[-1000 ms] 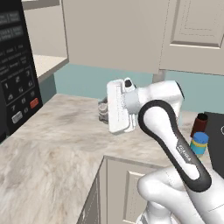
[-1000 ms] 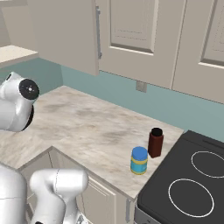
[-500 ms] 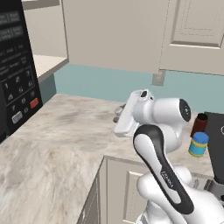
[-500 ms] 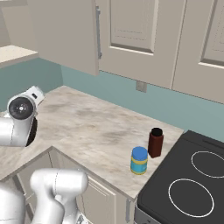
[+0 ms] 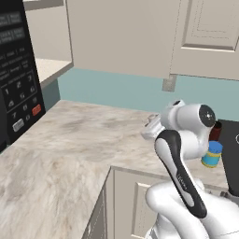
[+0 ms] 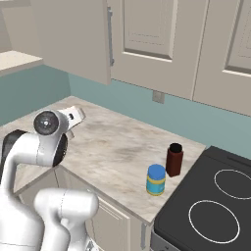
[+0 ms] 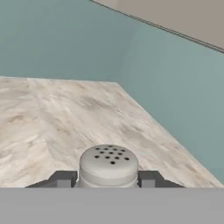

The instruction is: Collect the paprika, mayonnaise, and shaker from the cabinet and place them next to the stove.

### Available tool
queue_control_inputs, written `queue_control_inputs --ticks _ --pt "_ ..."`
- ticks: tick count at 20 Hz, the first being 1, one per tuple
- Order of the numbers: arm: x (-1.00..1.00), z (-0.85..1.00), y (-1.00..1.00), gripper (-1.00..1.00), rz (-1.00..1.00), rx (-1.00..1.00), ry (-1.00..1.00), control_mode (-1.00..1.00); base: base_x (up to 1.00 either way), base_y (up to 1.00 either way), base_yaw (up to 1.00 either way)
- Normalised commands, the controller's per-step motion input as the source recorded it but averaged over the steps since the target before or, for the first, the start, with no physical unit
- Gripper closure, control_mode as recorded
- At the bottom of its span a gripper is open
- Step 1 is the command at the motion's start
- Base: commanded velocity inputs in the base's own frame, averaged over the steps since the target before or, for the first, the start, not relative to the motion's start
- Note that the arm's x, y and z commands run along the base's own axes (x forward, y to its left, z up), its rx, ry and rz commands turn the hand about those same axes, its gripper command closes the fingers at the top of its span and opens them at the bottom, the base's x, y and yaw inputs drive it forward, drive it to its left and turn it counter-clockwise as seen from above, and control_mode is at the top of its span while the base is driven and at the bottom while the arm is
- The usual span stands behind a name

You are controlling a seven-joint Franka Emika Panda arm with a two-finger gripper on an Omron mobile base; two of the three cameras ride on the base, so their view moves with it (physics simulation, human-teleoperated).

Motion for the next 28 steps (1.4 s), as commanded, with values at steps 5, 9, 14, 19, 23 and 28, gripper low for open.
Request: queue_control_inputs --ticks 5,9,14,19,23,28 --pt "0.24 -0.29 -1.0 1.0 -0.14 0.09 0.13 -1.0 0.0 0.0 0.0" --pt "-0.07 -0.28 -1.0 1.0 -0.05 0.14 0.01 -1.0 0.0 0.0 0.0" --pt "-0.6 -0.16 -1.0 1.0 0.0 0.2 -0.03 -1.0 0.0 0.0 0.0" --pt "-0.77 0.0 -1.0 1.0 0.0 0.2 -0.06 -1.0 0.0 0.0 0.0" --pt "-0.57 0.0 -1.0 1.0 0.03 0.15 -0.03 -1.0 0.0 0.0 0.0" --pt "-0.35 -0.06 -0.87 1.0 0.09 0.1 0.0 -1.0 0.0 0.0 0.0"
